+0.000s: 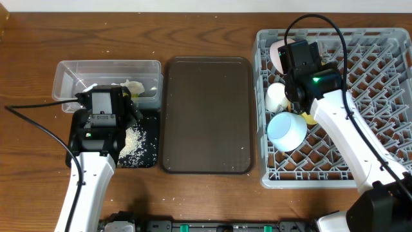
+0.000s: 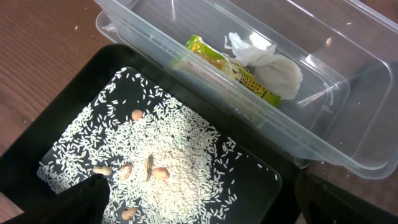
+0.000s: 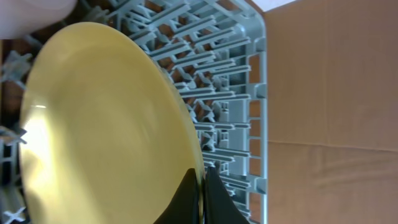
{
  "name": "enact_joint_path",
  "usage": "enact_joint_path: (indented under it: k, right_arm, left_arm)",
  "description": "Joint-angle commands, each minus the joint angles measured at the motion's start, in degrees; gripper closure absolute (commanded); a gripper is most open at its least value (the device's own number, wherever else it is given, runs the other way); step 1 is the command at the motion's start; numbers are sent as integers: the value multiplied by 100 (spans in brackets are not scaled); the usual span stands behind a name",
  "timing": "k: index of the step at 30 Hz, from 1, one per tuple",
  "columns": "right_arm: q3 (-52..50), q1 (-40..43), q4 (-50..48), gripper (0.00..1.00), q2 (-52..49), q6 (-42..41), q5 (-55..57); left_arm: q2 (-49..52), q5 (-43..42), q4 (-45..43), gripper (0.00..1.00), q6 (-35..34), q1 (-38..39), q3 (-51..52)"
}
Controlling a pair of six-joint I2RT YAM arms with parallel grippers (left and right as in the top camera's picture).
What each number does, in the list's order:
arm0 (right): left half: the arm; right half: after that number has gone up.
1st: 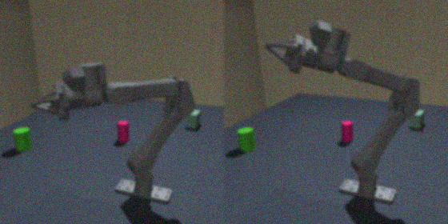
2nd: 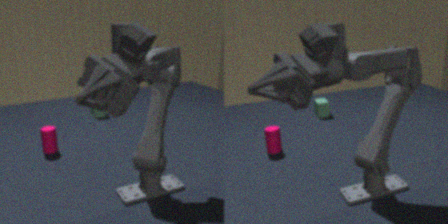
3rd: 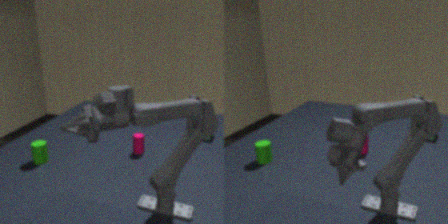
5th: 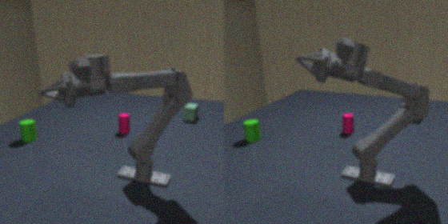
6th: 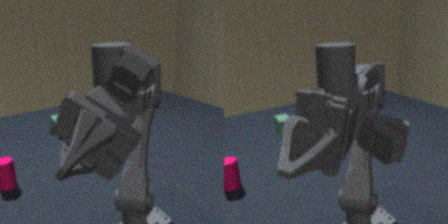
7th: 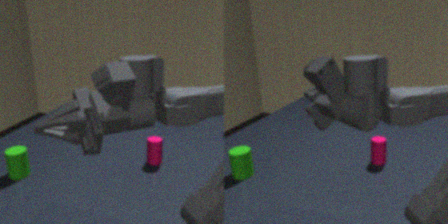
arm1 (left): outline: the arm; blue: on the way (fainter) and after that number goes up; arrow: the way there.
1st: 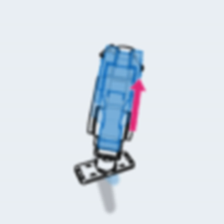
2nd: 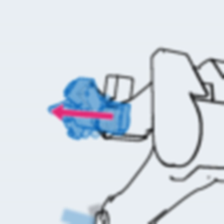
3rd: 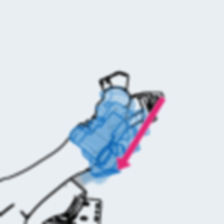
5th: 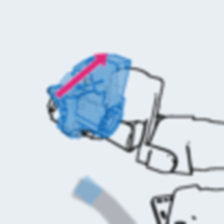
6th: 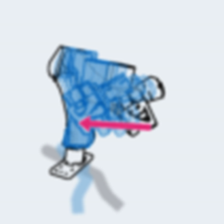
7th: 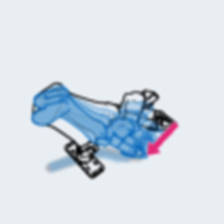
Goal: Sort waste into correct bins and load items into the dishwasher rack
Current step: 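Carry yellow plate into gray rack and stand it upright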
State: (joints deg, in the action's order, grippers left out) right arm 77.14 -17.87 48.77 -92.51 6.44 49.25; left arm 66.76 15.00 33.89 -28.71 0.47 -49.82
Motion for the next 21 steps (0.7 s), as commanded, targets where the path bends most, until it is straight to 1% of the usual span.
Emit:
enact_joint_path:
  k: [1,2,6,8,9,11,14,21]
  right_arm:
    - [-2,98,-17,95,-13,-127,-328]
    - [-2,98,-20,92,-13,-127,-367]
    - [-2,98,-39,90,-13,-127,-417]
    - [-2,101,-42,87,-13,-127,-424]
    - [-2,105,-46,84,-13,-127,-424]
    - [-2,105,-85,73,-13,-127,-431]
    - [-2,105,-262,63,-13,-122,-424]
    - [61,96,-841,63,2,52,-282]
  left_arm:
    - [22,72,2,2,-52,-20,-87]
    - [22,72,2,2,-52,-20,-87]
    - [22,72,2,2,-52,-20,-87]
    - [22,72,2,2,-52,-20,-87]
    - [22,72,2,2,-52,-20,-87]
    - [22,72,4,2,-52,-20,-87]
    - [22,72,11,2,-52,-20,-87]
    - [22,72,17,2,-52,-20,-87]
